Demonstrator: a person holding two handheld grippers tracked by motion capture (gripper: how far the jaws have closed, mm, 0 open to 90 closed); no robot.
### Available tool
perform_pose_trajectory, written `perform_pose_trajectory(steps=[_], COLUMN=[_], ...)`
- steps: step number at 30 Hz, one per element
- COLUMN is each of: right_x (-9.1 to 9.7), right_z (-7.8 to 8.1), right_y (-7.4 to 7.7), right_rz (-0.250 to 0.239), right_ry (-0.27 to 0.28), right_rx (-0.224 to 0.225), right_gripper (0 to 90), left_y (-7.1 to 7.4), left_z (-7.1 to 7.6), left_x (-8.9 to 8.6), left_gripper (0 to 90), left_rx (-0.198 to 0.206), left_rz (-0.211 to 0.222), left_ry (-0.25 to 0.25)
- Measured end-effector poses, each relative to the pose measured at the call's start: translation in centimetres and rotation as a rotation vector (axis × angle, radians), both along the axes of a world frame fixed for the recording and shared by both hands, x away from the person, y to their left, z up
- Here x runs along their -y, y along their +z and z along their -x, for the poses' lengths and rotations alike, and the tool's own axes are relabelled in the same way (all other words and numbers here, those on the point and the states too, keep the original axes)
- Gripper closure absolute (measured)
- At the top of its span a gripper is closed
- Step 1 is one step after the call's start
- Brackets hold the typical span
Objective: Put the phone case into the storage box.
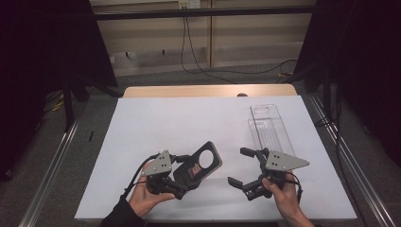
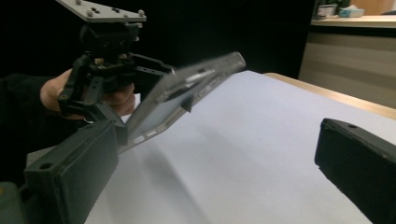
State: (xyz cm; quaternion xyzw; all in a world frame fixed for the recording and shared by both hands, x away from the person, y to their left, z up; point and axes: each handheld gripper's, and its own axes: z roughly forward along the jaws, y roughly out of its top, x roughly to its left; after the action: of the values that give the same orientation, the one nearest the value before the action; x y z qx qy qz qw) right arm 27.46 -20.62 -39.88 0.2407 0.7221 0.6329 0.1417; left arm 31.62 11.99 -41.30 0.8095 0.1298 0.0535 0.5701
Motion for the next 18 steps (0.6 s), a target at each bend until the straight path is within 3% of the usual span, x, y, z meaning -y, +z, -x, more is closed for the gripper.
perform_pose_trajectory(steps=[5, 12, 18], right_x=[-0.4, -1.0, -1.2], right_z=[-0.4, -0.7, -1.5], right_y=[0.3, 0.0, 0.8], right_rz=[-0.01, 0.016, 0.019], right_ry=[0.04, 0.081, 0.111], right_rx=[-0.003, -0.016, -0.017], right_gripper=[0.0, 0.0, 0.0], left_y=[0.3, 0.4, 1.0], left_z=[0.0, 0.1, 0.0], left_x=[0.1, 0.5, 0.8], left_gripper=[12.4, 12.3, 12.3], left_rx=[0.002, 0.002, 0.006], left_rz=[0.009, 0.001, -0.009], left_ry=[-0.009, -0.046, -0.074])
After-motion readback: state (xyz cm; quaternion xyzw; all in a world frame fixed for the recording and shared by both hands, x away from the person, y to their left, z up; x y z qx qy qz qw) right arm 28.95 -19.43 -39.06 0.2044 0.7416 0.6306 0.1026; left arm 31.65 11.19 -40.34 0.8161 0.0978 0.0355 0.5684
